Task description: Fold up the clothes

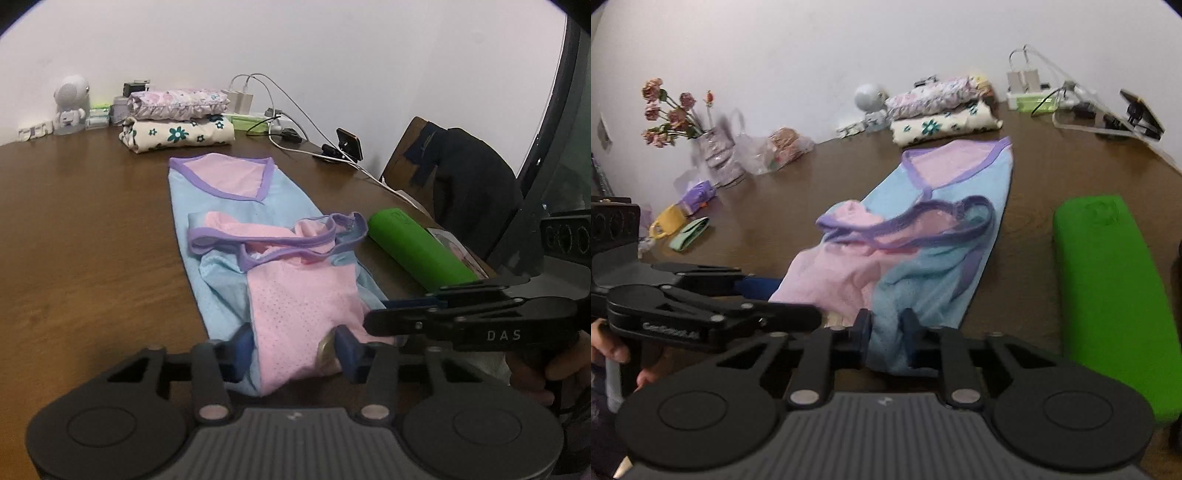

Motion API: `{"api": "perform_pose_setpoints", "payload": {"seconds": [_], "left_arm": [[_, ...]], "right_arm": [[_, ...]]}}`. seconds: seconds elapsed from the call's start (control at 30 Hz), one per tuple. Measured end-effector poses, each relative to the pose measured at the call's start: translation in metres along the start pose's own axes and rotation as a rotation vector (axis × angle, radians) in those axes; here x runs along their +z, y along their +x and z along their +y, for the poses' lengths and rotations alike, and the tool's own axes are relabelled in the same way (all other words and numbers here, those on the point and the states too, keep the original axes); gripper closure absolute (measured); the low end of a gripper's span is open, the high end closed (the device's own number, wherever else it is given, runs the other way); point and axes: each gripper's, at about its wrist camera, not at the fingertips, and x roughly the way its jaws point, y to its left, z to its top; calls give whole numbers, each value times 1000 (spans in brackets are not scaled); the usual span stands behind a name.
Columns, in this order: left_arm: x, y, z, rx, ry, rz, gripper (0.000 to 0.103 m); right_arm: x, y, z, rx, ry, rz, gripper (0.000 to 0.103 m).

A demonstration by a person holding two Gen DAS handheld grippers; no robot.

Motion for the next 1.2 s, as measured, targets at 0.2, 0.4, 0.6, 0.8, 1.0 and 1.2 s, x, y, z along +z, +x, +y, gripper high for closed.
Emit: {"api": "perform_pose_setpoints", "payload": {"seconds": [0.2, 0.4, 0.6, 0.8, 1.0, 1.2], "left_arm": [[-21, -28, -24, -42, -35, 20, 73], [-31, -52, -35, -50, -83, -21, 41], [3, -18, -7, -37, -88, -4, 85], [32, 0, 7, -30, -164, -132, 88], [23, -8, 18, 12, -207, -147, 40], [-18, -54, 7, -53, -128, -122, 33]], "right_arm": [[-21, -32, 9, 82, -57, 120, 93], [-15, -60, 5, 4, -45, 48, 58], [11, -31, -6, -97, 8, -5, 80], [40, -6, -4, -81, 80, -87, 91], [41, 0, -12, -125, 117, -102, 42], [-1, -51, -5, -42, -29, -77, 32]]}}
